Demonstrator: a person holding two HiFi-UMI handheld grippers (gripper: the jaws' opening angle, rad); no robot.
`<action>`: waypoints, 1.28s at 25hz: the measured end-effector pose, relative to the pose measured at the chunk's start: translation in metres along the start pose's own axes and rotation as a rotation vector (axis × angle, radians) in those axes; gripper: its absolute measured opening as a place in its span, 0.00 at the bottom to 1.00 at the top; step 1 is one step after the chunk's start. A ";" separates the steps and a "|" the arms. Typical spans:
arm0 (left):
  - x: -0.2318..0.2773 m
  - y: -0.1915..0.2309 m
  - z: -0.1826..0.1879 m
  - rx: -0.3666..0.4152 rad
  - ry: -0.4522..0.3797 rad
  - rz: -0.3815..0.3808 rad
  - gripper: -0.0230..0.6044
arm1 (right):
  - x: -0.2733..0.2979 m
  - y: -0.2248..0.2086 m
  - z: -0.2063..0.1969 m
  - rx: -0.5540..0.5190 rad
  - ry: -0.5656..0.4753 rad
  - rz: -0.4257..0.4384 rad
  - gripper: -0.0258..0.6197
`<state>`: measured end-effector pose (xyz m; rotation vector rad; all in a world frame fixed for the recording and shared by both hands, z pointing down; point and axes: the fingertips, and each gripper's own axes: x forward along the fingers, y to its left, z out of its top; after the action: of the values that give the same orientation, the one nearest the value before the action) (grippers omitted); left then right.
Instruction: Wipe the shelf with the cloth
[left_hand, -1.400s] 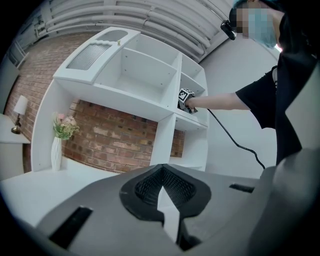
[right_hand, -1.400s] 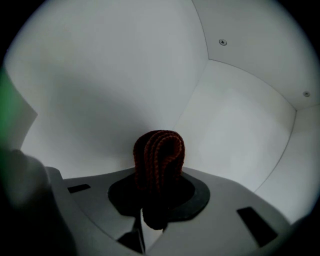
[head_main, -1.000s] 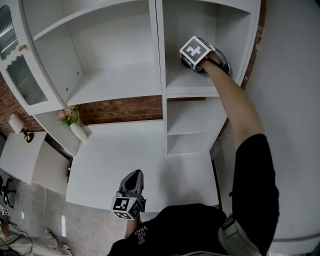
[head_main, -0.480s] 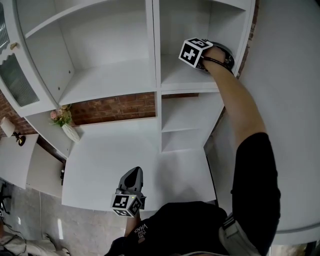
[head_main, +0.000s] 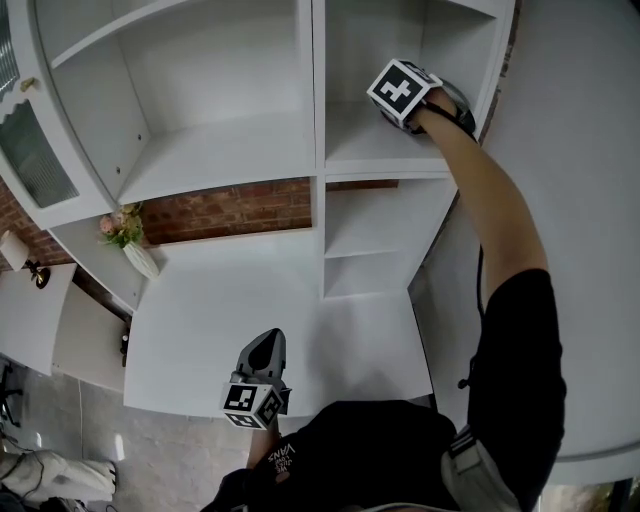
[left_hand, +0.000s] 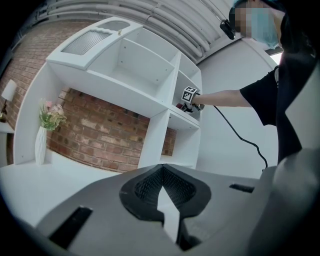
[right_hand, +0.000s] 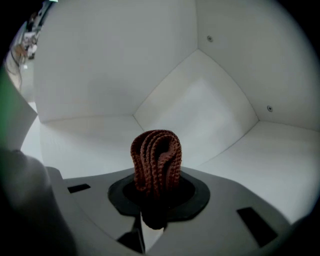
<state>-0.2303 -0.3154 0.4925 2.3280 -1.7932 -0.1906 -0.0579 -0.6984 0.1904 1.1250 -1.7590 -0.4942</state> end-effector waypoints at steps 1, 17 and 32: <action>0.001 -0.001 0.000 0.003 0.003 -0.007 0.04 | -0.006 0.005 0.009 0.048 -0.054 0.042 0.15; 0.001 -0.015 0.001 0.003 0.016 -0.041 0.04 | -0.048 0.102 0.080 0.266 -0.311 0.476 0.15; 0.007 -0.022 -0.007 -0.008 0.024 -0.095 0.04 | -0.032 0.033 -0.007 0.132 -0.066 0.180 0.15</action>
<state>-0.2059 -0.3159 0.4944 2.4009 -1.6690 -0.1829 -0.0631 -0.6534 0.2017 1.0383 -1.9527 -0.3128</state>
